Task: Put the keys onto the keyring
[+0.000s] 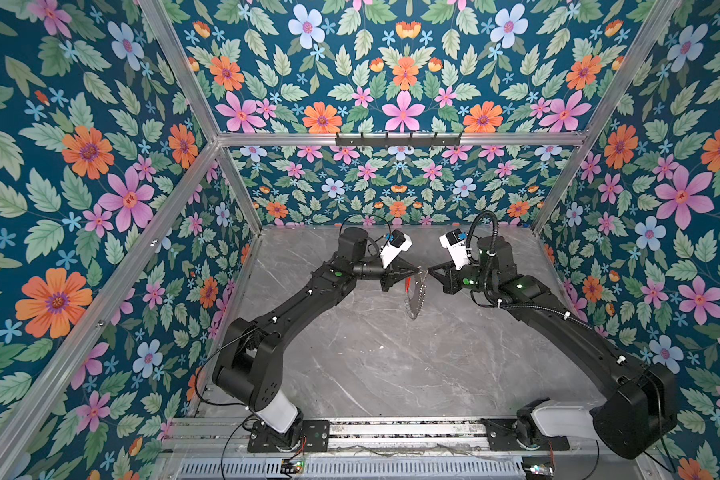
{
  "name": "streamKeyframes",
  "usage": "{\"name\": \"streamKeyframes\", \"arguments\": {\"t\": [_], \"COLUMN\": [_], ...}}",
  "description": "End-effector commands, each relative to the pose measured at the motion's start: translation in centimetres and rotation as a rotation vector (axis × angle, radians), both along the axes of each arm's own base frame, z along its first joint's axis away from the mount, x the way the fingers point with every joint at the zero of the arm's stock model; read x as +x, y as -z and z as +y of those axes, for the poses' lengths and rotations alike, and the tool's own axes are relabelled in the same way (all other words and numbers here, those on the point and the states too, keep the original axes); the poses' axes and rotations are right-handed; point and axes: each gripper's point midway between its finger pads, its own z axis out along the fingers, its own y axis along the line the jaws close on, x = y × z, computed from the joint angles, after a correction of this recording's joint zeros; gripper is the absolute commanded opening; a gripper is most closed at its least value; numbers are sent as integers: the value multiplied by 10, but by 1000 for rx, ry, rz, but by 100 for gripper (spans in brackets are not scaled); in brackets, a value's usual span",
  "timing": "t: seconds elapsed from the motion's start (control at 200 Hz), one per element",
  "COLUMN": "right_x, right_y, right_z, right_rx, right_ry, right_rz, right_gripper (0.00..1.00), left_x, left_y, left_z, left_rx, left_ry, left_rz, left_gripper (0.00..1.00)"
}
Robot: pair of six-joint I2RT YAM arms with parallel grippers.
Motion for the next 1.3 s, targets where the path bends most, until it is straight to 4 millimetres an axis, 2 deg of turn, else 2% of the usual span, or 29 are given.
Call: {"name": "streamKeyframes", "arguments": {"t": [0.0,0.265,0.475,0.856,1.296], "right_x": [-2,-23,-24,-10,-4], "right_y": [-9,-34,-41,-31,-27], "right_z": [-1,6,10,17,10], "right_rx": [19,130,133,46,5], "right_ry": [3,-101,-131,-117,-66], "right_rz": [-21,-90,-92,-62,-79], "right_gripper": [0,0,0,0,0], "left_x": [3,12,9,6,7], "left_y": [-20,-15,-13,-16,-18], "left_z": [-1,-4,-9,-9,-11], "left_rx": [-65,-64,-61,-56,-52], "left_ry": [-5,-42,-24,-18,-12], "left_rz": [-52,11,22,12,10], "left_gripper": [0,0,0,0,0]}}
